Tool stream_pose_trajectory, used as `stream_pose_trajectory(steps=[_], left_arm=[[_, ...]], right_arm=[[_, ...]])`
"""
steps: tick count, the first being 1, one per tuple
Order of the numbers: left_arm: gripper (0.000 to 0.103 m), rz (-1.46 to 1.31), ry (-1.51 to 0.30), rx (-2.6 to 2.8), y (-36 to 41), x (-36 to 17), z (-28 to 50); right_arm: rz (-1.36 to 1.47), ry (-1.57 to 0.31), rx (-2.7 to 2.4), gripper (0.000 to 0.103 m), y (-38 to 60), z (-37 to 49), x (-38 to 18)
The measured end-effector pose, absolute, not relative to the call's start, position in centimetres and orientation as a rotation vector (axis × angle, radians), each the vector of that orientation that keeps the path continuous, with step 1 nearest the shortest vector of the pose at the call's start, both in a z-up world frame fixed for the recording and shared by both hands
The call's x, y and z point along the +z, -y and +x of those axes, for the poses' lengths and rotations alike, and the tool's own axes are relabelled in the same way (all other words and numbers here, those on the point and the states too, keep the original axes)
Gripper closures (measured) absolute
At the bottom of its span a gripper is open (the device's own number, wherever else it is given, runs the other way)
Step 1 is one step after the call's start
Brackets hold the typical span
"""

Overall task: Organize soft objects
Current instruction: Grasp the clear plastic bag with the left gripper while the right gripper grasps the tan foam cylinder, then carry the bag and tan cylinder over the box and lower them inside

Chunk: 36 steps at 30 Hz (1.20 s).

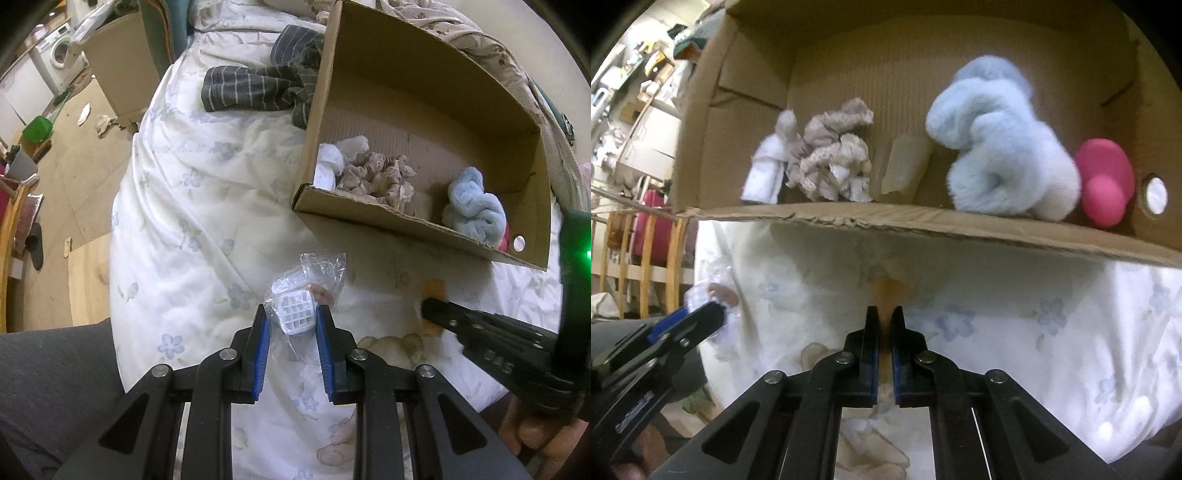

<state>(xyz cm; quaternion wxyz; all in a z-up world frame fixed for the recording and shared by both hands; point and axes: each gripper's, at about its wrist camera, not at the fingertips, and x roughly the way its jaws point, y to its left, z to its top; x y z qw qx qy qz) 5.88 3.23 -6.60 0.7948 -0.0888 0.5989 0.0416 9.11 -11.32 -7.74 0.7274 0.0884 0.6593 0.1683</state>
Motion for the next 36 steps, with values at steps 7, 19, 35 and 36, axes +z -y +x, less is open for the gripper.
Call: stream_pose_trajectory(steps=[7,19,35,36], left_arm=[[0.081,-0.137,-1.271,0.109,-2.8,-6.6,5.1],[0.081,-0.099,-1.218,0.143,-2.4,-5.5,3.5],[0.081,-0.165,-1.031,0.063,-2.1,5.2,3.8],[0.081,-0.167,-1.022,0.050,-2.0,5.9,4.0]], right_arm=[[0.242,-1.419,0.390,0.096,13.9,8.8,-6.2],[0.272,-1.335,0.422,0.096,15.7,7.2,-3.2],[0.385,-1.106,0.515,0.096,20.4,8.0,7.0],[0.387,-1.095,0.517,0.096,20.4,8.3,7.5]])
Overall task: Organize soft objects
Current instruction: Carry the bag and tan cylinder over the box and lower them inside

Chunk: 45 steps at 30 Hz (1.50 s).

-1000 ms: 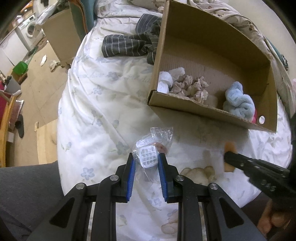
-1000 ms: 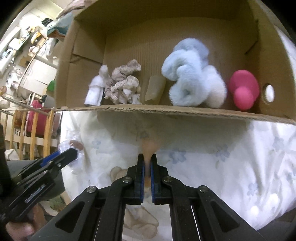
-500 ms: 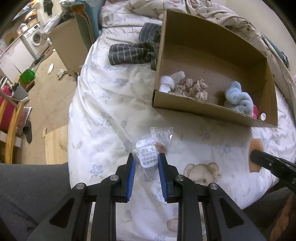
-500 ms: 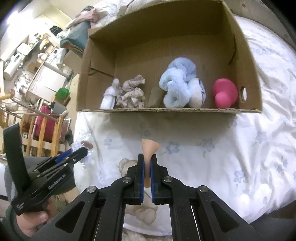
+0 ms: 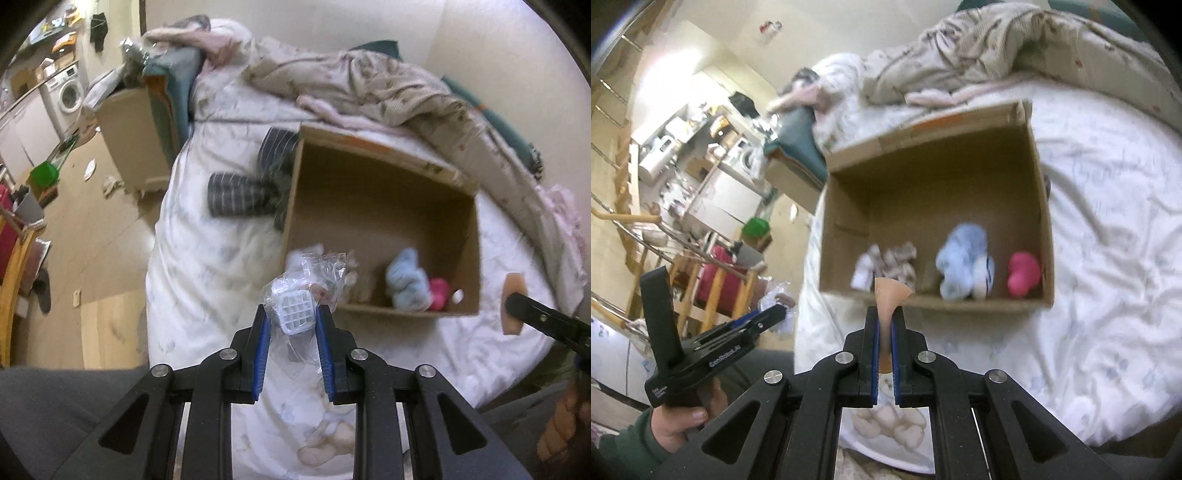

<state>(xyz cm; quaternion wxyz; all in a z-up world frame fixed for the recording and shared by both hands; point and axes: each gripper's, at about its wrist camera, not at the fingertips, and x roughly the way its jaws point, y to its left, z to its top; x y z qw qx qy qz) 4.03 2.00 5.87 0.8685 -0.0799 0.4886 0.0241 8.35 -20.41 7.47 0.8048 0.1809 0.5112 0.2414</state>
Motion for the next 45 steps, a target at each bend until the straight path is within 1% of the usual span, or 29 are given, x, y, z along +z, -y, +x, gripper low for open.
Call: stream_pose_trajectory(steps=[4,8,11,16,20,24,27,34,45], left_arm=[[0.081,-0.168,-0.998,0.015,-1.8,7.5,5.2],[0.081,-0.166,-0.999,-0.014,-1.2,7.9,7.3],[0.081,-0.146,-1.016,-0.042,-0.2,7.0,9.0],[0.081,-0.115,-1.066,-0.076,1.4,4.1,11.8],[0.081,-0.096,-1.088,-0.092,2.3,1.8,13.4],[0.081,-0.122,-1.033,-0.103,1.6,0.4,14.1],[0.081,-0.137,-1.066,-0.093,1.2,-0.7,14.6],[0.081,-0.142,-1.116,-0.130,1.4,-2.1,14.8],[0.081,-0.140,-1.111,-0.154,2.0,-2.3,14.7]], right_arm=[[0.400,-1.059,0.520,0.096,20.9,9.5,8.7],[0.397,-1.050,0.522,0.096,21.0,10.9,8.9],[0.381,-1.051,0.521,0.096,20.3,12.1,8.1],[0.383,-1.027,0.478,0.096,19.7,13.1,5.3],[0.396,-1.102,0.426,0.096,19.7,14.1,2.7],[0.388,-1.146,0.433,0.096,19.0,14.9,1.2],[0.358,-1.188,0.445,0.096,18.3,14.9,0.2],[0.366,-1.238,0.450,0.096,18.0,15.3,-1.2],[0.377,-1.265,0.459,0.095,17.2,15.7,-1.8]])
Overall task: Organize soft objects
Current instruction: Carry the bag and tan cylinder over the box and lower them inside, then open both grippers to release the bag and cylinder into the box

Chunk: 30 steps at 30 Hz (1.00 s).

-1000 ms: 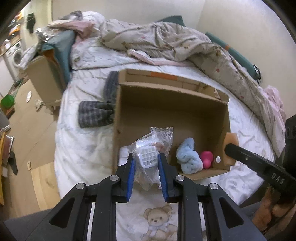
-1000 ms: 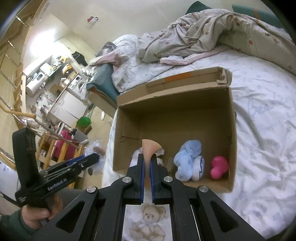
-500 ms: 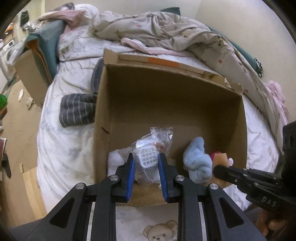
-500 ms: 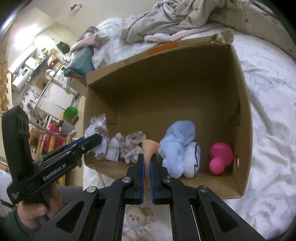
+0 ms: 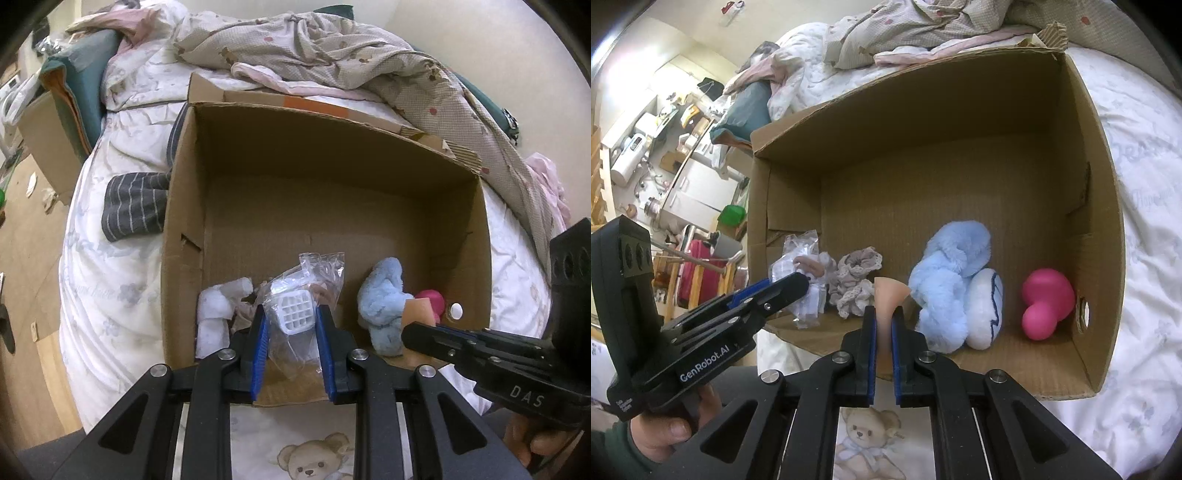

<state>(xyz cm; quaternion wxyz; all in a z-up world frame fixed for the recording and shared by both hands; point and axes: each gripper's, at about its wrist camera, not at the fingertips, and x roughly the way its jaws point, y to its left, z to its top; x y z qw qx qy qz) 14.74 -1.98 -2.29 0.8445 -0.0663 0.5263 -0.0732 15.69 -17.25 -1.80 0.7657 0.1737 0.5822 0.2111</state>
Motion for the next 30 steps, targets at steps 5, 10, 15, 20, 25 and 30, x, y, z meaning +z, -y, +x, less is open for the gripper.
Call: stream_pose_trajectory(steps=[5,10,15,20,25,30], left_arm=[[0.081,-0.140,-1.112,-0.155,2.0,-2.4,14.7],[0.080,-0.137,-1.115,-0.155,2.0,-2.4,14.6],[0.080,-0.135,-1.115,-0.153,2.0,-2.4,14.6],[0.074,-0.136,-1.118,-0.151,2.1,-2.4,14.6],[0.059,-0.123,-1.099,-0.151,2.1,-1.8,14.4],[0.058,-0.101,-1.090,-0.141,2.2,-1.4,14.4]], right_arm=[[0.370,-1.271,0.457,0.095,17.2,15.5,-2.0],[0.362,-1.270,0.451,0.095,17.2,15.6,-2.0],[0.361,-1.266,0.452,0.095,17.1,15.6,-1.9],[0.365,-1.264,0.452,0.094,17.2,15.6,-1.9],[0.375,-1.258,0.451,0.092,17.4,15.6,-1.8],[0.391,-1.239,0.450,0.086,17.8,15.6,-1.4]])
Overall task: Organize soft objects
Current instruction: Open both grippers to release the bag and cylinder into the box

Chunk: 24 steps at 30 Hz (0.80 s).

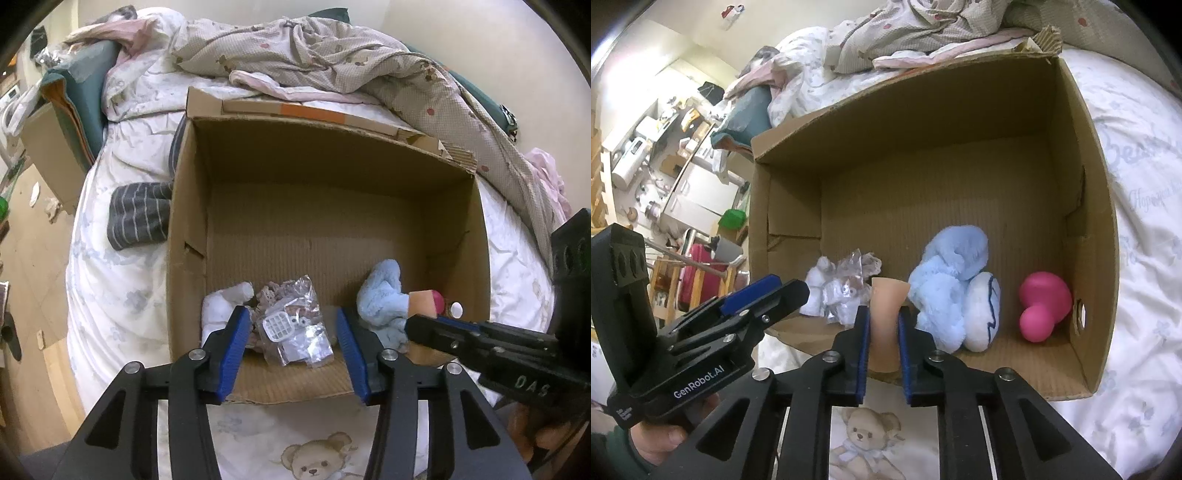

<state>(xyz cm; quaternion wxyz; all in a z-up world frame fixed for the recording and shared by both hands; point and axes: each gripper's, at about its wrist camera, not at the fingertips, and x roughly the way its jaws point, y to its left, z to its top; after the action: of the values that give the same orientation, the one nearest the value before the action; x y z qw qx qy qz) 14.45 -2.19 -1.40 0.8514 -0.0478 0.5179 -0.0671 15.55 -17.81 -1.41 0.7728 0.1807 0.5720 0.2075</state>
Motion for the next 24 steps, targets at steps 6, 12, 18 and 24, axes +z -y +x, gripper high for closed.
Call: stream_pose_trajectory(steps=[6,12,18,24], left_arm=[[0.058,-0.111,-1.051,-0.106,1.4,-0.4,14.2],[0.058,-0.147,-1.012,-0.085,0.5,1.0,13.6],[0.054,-0.138,-0.910,-0.043,-0.8,4.2,12.0],[0.037,-0.147,-0.863,-0.035,-1.7,5.8,9.8]], right_arm=[[0.421,-1.193,0.451,0.059,18.5,15.5,-0.3],[0.443,-1.115,0.434,0.034,19.3,15.1,1.8],[0.424,-1.013,0.385,0.034,20.7,13.7,4.7],[0.350,-0.936,0.332,0.021,21.7,11.7,7.3]])
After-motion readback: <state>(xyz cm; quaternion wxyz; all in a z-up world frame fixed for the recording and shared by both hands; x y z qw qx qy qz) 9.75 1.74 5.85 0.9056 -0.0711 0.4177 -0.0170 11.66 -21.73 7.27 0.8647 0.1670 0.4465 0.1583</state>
